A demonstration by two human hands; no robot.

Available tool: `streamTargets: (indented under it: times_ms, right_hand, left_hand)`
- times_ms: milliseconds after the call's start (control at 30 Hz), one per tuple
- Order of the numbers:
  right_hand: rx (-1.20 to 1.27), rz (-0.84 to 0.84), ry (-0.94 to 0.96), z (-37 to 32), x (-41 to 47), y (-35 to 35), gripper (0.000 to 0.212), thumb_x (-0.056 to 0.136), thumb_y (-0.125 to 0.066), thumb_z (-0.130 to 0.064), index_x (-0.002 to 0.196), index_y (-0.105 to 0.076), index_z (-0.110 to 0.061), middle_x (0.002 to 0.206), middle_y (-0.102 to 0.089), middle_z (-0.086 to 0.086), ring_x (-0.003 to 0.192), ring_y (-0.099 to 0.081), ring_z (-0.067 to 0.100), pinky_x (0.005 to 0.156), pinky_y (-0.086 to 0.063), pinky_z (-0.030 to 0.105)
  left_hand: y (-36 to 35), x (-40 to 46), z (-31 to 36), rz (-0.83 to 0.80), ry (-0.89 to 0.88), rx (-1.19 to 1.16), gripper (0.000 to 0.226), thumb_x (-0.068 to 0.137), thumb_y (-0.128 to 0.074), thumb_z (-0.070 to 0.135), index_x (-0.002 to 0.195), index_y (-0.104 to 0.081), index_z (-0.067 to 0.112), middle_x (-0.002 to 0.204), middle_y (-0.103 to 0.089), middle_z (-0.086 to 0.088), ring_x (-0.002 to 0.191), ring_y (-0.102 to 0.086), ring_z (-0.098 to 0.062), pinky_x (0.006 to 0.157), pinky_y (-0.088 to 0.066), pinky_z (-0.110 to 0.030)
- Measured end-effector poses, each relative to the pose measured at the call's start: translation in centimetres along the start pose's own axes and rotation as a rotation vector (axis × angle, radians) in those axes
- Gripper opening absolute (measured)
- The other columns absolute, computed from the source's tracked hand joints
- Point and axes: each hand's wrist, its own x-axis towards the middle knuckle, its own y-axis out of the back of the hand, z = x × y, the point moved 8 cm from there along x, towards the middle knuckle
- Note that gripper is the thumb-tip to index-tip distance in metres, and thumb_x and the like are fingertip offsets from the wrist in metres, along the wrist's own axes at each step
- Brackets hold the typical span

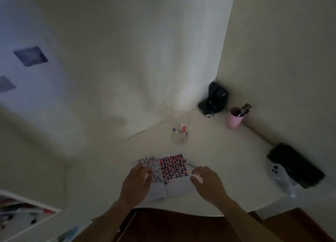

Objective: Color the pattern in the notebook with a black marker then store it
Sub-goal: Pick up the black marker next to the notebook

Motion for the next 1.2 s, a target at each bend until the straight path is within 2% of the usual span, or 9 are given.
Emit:
streamTargets:
  times_ms: [133,233,333,400,533,667,800,1000,1200]
  right_hand:
    - [-0.032,0.057,0.035,3.6,2.3,-4.5,0.021,0.095,-0.058,-0.032,0.112,-0.065,-0.023,0.113,-0.065,-0.002,0.105,-0.061,0.014,0.088,-0.043,0.021]
    - [-0.101,0.119,0.088,6.2,3.2,-8.3,0.019,0.095,-0.056,-0.028,0.110,-0.065,-0.022,0.113,-0.062,-0.002,0.108,-0.058,0.017,0.089,-0.046,0.025]
    - [-0.220,0.228,0.197,7.7,3.3,-10.7,0.014,0.092,-0.057,-0.025,0.099,-0.067,-0.018,0.102,-0.063,0.001,0.097,-0.057,0.024,0.082,-0.045,0.027]
    - [-0.235,0.320,0.252,8.0,2.9,-11.4,0.015,0.089,-0.059,-0.025,0.097,-0.068,-0.016,0.100,-0.063,0.002,0.096,-0.056,0.025,0.084,-0.046,0.032]
    - [-0.227,0.422,0.278,8.3,2.5,-11.5,0.014,0.087,-0.066,-0.022,0.099,-0.068,-0.015,0.102,-0.065,0.004,0.096,-0.056,0.024,0.085,-0.051,0.037]
    - [-0.321,0.472,0.333,8.1,2.3,-12.1,0.016,0.091,-0.058,-0.026,0.098,-0.068,-0.016,0.099,-0.065,0.004,0.094,-0.055,0.023,0.083,-0.048,0.034]
    - [-0.329,0.523,0.341,7.9,2.0,-12.0,0.013,0.090,-0.062,-0.022,0.095,-0.070,-0.013,0.097,-0.066,0.006,0.095,-0.058,0.027,0.081,-0.050,0.038]
    - [-0.301,0.543,0.314,7.8,1.2,-11.9,0.018,0.092,-0.058,-0.023,0.093,-0.073,-0.012,0.098,-0.068,0.008,0.101,-0.059,0.030,0.082,-0.050,0.036]
    - [-0.306,0.536,0.306,6.9,0.3,-11.3,0.024,0.095,-0.051,-0.025,0.095,-0.073,-0.015,0.100,-0.067,0.005,0.101,-0.058,0.025,0.083,-0.048,0.034]
  left_hand:
    - [-4.8,1.5,-0.5,0.049,-0.095,0.039,0.027,0.095,-0.048,0.040,0.100,-0.068,0.022,0.106,-0.066,-0.001,0.095,-0.065,-0.021,0.072,-0.049,-0.021]
    - [-9.0,1.3,-1.9,0.100,-0.070,0.133,0.036,0.091,-0.048,0.051,0.104,-0.067,0.024,0.110,-0.067,-0.002,0.098,-0.065,-0.024,0.075,-0.052,-0.032]
    - [-11.7,0.3,-3.1,0.174,-0.017,0.202,0.047,0.083,-0.059,0.062,0.110,-0.064,0.023,0.115,-0.064,-0.004,0.105,-0.060,-0.027,0.084,-0.049,-0.039]
    - [-12.9,-0.4,-3.3,0.231,-0.036,0.220,0.056,0.081,-0.061,0.064,0.116,-0.063,0.021,0.121,-0.063,-0.007,0.111,-0.057,-0.029,0.091,-0.045,-0.041]
    - [-13.3,-1.1,-3.3,0.355,-0.075,0.215,0.059,0.080,-0.060,0.064,0.117,-0.063,0.019,0.121,-0.063,-0.008,0.111,-0.057,-0.029,0.092,-0.043,-0.041]
    - [-13.5,-1.6,-3.2,0.430,-0.083,0.222,0.060,0.079,-0.059,0.067,0.114,-0.064,0.019,0.119,-0.065,-0.007,0.109,-0.058,-0.029,0.089,-0.045,-0.042]
    - [-13.2,-1.9,-3.1,0.503,-0.098,0.225,0.055,0.076,-0.058,0.069,0.104,-0.064,0.022,0.107,-0.064,-0.003,0.101,-0.058,-0.027,0.082,-0.046,-0.041]
    - [-13.0,-2.7,-2.8,0.482,-0.088,0.214,0.054,0.076,-0.056,0.071,0.099,-0.063,0.022,0.104,-0.063,-0.003,0.102,-0.058,-0.029,0.083,-0.047,-0.043]
    - [-12.7,-3.3,-2.3,0.477,-0.099,0.232,0.057,0.079,-0.050,0.071,0.097,-0.064,0.019,0.101,-0.064,-0.005,0.099,-0.060,-0.030,0.080,-0.048,-0.044]
